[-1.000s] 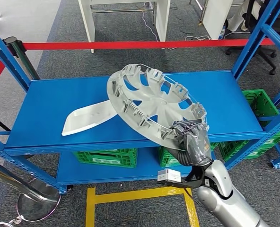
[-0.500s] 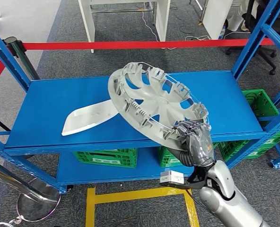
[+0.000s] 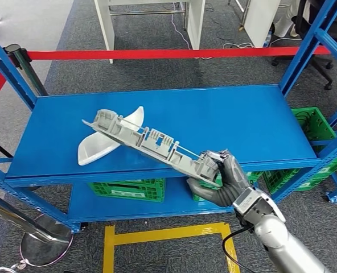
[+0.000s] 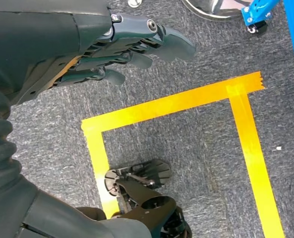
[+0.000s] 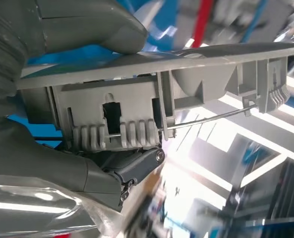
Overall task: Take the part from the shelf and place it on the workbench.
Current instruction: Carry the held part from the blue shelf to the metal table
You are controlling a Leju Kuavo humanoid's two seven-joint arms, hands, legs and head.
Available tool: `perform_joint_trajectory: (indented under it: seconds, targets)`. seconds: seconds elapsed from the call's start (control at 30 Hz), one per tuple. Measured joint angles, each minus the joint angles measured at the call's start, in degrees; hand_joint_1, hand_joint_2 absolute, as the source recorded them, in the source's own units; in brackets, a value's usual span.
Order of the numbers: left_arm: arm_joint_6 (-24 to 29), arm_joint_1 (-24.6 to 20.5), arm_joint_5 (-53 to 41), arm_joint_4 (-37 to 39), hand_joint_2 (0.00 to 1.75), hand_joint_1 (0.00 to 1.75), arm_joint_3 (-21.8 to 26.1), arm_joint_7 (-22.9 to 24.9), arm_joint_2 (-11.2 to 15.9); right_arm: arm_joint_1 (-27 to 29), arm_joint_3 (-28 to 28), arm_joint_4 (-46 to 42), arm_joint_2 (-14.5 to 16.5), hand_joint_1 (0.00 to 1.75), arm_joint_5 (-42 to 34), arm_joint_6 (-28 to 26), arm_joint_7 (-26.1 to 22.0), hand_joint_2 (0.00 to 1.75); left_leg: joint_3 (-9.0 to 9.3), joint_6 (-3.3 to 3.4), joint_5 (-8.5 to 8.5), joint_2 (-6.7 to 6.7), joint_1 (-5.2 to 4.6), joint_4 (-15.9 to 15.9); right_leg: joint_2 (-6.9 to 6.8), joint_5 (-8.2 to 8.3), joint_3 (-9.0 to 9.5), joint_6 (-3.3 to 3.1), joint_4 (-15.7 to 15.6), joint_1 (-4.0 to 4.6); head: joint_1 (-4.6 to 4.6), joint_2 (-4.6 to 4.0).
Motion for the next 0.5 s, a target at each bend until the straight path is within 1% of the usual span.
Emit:
perform_joint_trajectory:
  seconds: [0.1,0.17,0.5]
  targets:
    - [-0.14,-0.02,-0.13,0.00,1.75,0.00,0.01,0.00,0.00,0.24,-1.41,-0.17,0.05,1.75,-7.01,6.37,-0.38,1.75,0.00,0.00,0.00,0.00,0.00,0.00,0.00,0.00,0.00,0.00,0.00,0.00,0.01,0.00]
    - [-0.15,-0.02,-0.22,0.00,1.75,0.00,0.01,0.00,-0.01,0.43,-2.26,-0.17,0.05,1.75,-10.12,9.15,-0.39,1.75,-0.01,0.00,0.00,0.00,0.00,0.00,0.01,0.00,0.00,0.00,0.00,0.00,0.01,0.00]
    - [-0.16,-0.13,-0.61,0.00,1.75,0.00,0.04,-0.01,0.00,0.70,-4.94,-0.08,0.05,1.75,-14.94,14.78,-0.25,1.75,-0.01,0.00,0.00,0.00,-0.01,0.00,0.01,0.01,0.00,0.01,0.00,0.00,0.01,0.00]
